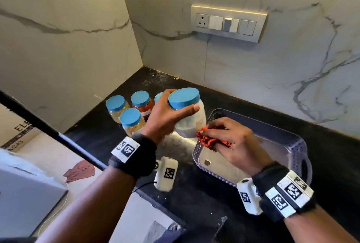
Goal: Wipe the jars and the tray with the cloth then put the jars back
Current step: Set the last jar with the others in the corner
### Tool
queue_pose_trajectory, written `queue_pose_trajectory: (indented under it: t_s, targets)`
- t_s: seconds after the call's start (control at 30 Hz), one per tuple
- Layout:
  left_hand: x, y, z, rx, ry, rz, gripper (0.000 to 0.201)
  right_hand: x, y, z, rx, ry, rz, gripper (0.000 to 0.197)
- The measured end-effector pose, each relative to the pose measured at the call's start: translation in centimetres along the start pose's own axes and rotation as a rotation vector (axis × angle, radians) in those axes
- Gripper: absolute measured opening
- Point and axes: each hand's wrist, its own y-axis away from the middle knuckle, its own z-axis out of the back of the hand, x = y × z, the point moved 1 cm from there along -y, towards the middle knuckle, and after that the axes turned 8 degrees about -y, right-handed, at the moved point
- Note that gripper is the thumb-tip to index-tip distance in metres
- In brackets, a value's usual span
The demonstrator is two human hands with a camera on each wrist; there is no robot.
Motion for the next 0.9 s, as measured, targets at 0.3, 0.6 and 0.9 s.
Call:
queue_pose_trajectory:
  t_s: [0.3, 0.6, 0.9]
  targets:
    - [3.4, -1.5, 6.1, -0.115, -1.029, -0.205, 0.090, -1.1, -0.8, -2.5, -0.146, -0.250, -0.195, 0.039]
    - [7.4, -4.8, 5.2, 0.065, -1.273, -0.029, 0.080, -2.5, 0.2, -3.0, -0.198, -0.299, -0.383, 0.032]
    - [9.9, -6.4, 5.2, 0.158, -1.289, 0.058, 0.079, -3.5, 0.8, -2.2, -0.262, -0.390, -0.492, 0.041]
